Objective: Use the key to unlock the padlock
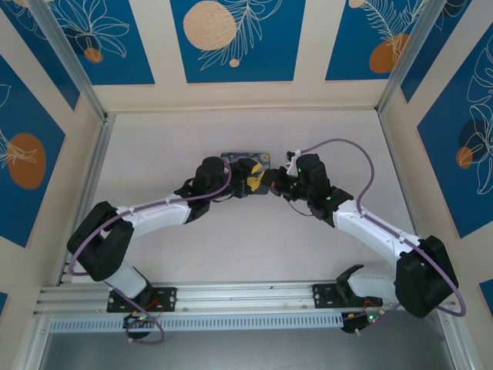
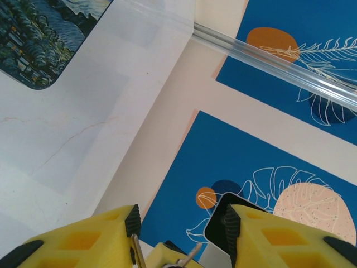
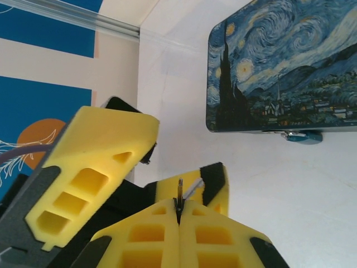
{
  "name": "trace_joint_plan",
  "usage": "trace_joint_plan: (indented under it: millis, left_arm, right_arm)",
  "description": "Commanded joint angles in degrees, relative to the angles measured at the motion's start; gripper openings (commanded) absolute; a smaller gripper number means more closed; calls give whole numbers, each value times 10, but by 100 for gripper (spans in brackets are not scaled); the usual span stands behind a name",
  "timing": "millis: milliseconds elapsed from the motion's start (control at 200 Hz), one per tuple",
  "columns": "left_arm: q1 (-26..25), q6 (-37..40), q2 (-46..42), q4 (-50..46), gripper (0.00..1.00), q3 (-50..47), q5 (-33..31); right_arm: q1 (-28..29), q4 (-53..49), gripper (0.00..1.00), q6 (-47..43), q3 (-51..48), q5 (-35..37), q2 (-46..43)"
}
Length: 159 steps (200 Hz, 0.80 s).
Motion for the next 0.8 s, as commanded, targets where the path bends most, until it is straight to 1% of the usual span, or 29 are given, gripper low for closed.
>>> trace_joint_plan:
  millis: [0,495,710,790]
  left_arm:
    - [-8,3,-2,15,44,7,-12]
    - [-8,15,-15,-17,35,3,-22]
    - [-8,17,-17,-21,29,0,-25]
    - [-8,18,-18,-22,25,0,-26]
  right_arm:
    - [0,8,0,9,-10,0,-8]
    - [-14,-12,0,2,-14,4,-30]
    - [-15,-12,0,2,-14,3,-31]
    - [-15,-12,0,2,-14,3,-31]
